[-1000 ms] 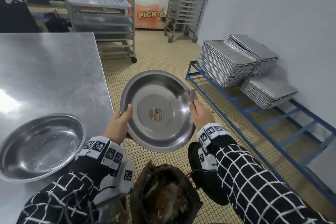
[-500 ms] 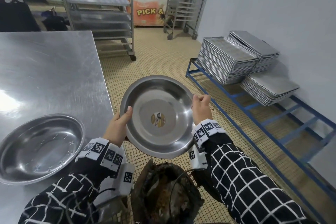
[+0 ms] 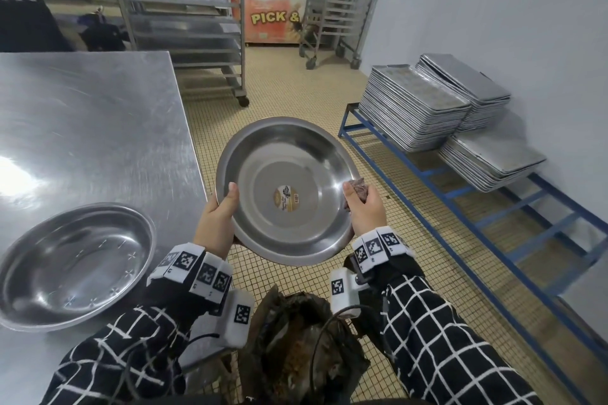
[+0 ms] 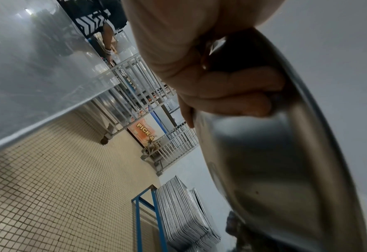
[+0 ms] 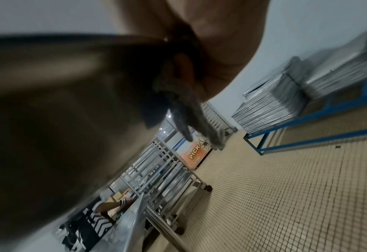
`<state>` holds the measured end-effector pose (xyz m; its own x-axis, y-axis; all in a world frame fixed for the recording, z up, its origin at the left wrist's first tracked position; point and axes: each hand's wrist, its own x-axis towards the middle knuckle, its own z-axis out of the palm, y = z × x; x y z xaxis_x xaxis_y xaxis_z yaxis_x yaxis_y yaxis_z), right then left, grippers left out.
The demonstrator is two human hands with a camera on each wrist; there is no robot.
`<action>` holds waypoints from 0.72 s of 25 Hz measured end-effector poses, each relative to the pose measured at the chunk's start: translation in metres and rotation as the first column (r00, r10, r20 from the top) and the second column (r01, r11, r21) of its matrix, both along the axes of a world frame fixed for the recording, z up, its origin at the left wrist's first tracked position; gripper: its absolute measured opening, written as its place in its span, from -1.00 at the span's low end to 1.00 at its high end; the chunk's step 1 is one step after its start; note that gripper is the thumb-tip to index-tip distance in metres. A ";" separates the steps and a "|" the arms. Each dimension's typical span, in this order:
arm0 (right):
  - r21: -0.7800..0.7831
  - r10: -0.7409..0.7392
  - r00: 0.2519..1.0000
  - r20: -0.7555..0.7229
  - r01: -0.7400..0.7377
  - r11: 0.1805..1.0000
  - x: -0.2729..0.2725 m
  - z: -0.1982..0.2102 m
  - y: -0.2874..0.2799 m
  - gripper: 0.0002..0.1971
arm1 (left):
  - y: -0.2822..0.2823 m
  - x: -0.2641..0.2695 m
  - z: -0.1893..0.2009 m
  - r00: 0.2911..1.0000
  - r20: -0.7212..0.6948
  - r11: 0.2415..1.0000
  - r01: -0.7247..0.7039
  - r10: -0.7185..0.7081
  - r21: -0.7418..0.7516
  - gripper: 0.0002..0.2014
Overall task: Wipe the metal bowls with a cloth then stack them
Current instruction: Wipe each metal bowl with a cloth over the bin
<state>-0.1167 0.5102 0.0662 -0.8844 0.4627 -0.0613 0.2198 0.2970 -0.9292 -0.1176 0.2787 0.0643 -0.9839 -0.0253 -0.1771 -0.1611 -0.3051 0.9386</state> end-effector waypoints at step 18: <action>-0.120 -0.029 0.993 -0.113 0.015 0.993 0.028 0.015 -0.005 -0.67 | -0.009 -0.007 0.006 0.991 0.041 0.991 0.123 -0.125 0.056 -0.58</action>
